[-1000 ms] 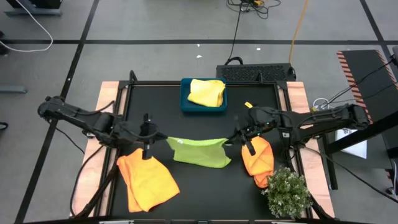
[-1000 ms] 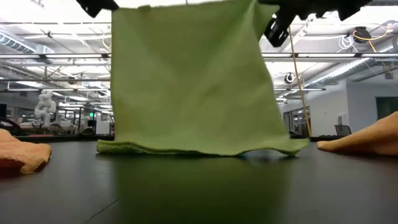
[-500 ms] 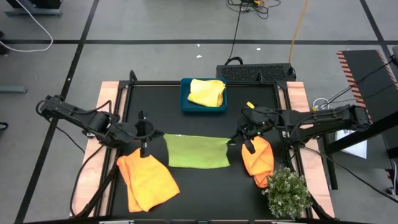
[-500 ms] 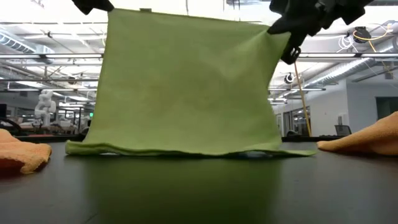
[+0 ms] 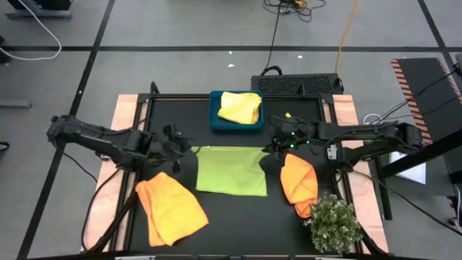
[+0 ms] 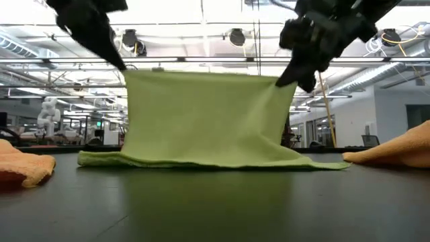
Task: Fold microfiber towels
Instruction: Fold the green microfiber towel
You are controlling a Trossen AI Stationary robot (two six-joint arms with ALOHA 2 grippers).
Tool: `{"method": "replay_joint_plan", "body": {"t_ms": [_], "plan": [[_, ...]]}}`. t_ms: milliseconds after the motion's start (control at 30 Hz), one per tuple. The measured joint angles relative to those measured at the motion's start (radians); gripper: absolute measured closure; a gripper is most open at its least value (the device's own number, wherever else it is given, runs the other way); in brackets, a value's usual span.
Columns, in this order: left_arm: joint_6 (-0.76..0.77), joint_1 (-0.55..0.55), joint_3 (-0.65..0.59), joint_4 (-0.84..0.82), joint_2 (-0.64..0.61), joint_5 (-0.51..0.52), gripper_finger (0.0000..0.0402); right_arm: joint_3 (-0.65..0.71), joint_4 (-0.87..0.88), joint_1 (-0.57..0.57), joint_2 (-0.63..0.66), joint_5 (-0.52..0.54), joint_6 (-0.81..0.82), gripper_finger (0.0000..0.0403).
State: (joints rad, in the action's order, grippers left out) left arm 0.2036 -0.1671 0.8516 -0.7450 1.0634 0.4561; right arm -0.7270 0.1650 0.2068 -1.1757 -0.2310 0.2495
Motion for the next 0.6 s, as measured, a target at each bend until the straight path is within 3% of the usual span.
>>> {"method": "replay_joint_plan", "body": {"t_ms": [233, 600], "plan": [[-0.093, 0.120, -0.087, 0.108, 0.068, -0.038, 0.0402, 0.001, 0.013, 0.053, -0.071, 0.065, -0.051, 0.0403], [-0.227, 0.212, -0.089, 0.198, 0.068, -0.069, 0.0402, 0.000, 0.088, 0.114, -0.027, 0.076, -0.086, 0.0403]]}}
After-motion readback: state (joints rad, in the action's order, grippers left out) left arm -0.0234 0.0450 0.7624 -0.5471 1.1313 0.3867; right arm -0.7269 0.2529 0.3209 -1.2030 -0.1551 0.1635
